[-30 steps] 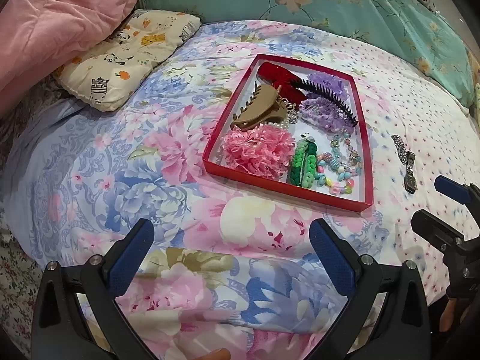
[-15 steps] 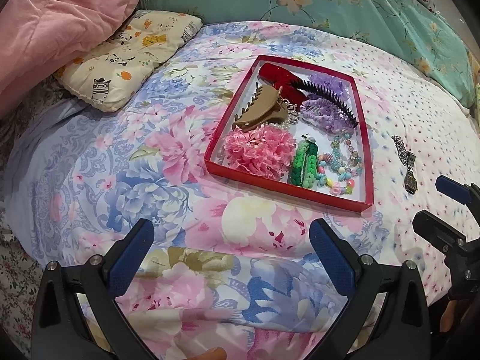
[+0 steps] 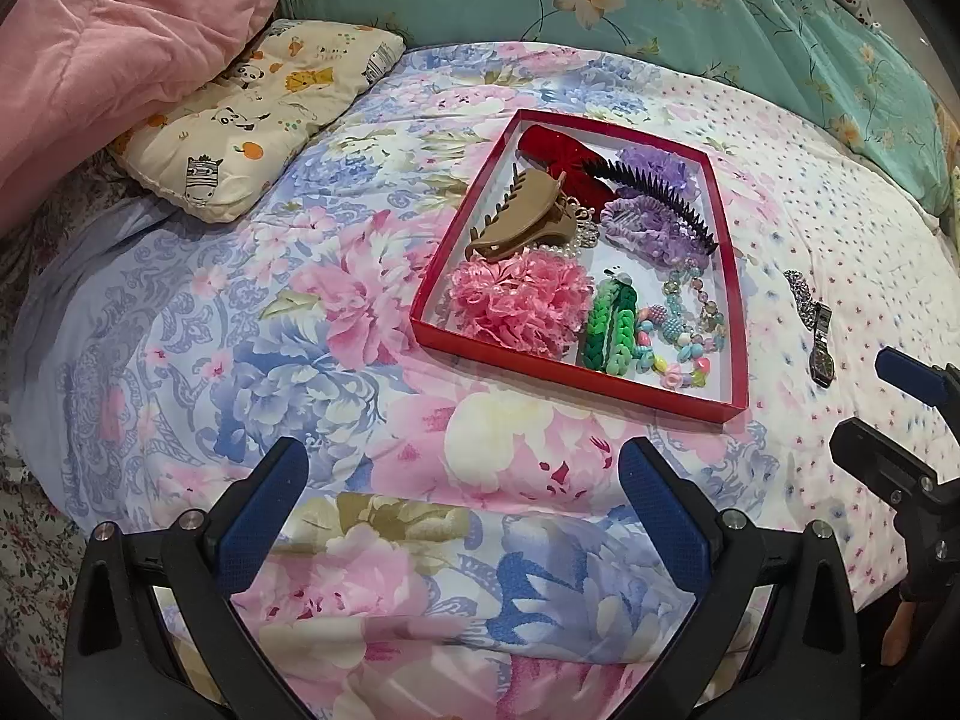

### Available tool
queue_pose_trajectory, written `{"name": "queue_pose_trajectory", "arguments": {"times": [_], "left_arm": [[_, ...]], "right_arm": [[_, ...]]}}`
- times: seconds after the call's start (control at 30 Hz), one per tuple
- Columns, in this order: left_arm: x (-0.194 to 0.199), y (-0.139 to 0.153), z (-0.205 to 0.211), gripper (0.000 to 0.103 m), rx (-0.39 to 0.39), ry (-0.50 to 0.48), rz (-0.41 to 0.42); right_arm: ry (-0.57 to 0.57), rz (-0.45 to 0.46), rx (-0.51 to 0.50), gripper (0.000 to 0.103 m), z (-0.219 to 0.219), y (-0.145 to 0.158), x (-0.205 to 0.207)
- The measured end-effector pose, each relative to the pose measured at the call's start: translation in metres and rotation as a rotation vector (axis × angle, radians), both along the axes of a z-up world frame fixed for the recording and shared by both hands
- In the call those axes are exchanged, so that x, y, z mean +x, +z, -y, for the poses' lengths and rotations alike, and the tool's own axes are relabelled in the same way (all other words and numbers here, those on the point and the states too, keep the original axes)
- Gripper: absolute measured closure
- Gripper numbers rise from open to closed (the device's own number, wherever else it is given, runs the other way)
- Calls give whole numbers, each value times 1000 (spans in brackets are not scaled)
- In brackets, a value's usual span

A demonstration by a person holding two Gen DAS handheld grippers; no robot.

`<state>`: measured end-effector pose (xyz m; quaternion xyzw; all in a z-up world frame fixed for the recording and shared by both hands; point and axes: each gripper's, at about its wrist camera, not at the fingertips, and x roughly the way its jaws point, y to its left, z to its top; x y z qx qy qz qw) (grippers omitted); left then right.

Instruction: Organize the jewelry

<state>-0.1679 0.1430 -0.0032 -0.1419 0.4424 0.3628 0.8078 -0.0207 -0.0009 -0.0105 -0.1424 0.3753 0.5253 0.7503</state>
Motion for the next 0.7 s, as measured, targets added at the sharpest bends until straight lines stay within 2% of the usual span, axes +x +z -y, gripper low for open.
{"name": "queue_pose_trajectory", "arguments": {"times": [0.7], "left_arm": [[2, 0, 3, 0, 35, 5, -25]], "right_arm": [[-8, -5, 10, 3, 0, 1, -1]]}}
